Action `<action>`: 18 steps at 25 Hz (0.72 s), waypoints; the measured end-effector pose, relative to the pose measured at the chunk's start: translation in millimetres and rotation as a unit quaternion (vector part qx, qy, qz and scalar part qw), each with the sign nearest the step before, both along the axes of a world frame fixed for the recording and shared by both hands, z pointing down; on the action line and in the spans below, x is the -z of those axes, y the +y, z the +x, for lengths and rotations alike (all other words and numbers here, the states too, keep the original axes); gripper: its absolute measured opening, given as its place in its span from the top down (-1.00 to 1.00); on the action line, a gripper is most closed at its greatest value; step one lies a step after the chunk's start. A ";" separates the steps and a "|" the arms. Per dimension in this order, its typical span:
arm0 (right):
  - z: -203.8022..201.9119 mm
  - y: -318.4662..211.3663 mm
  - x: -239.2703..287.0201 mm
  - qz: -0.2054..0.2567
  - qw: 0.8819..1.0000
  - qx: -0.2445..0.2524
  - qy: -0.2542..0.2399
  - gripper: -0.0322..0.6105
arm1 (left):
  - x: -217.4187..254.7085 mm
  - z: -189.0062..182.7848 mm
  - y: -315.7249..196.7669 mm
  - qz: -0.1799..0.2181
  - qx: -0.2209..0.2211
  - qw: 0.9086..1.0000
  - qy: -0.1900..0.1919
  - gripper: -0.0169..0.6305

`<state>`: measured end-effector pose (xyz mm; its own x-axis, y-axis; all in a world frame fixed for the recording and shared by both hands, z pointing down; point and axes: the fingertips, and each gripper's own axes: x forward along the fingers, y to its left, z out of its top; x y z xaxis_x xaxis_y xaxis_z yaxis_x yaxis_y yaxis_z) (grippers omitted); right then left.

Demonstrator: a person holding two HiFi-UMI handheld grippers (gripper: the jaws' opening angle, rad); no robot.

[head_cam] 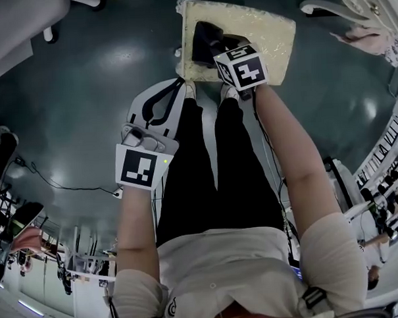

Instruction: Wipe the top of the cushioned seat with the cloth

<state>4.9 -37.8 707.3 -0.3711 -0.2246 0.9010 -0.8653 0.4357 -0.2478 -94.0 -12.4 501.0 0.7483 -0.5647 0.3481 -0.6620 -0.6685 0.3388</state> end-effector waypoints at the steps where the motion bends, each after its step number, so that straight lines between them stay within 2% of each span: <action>1: 4.2 0.2 1.0 0.002 1.000 -0.003 0.000 0.62 | 1.5 4.2 -0.1 0.001 -0.002 1.000 0.000 0.91; 7: 35.8 6.5 2.4 0.003 1.000 -0.024 0.000 0.61 | 4.5 34.6 7.6 0.003 -0.017 1.000 -0.004 0.91; 18: 123.1 24.4 -2.9 0.001 0.998 -0.055 0.006 0.58 | -3.7 109.9 30.4 -0.010 -0.055 0.998 -0.003 0.91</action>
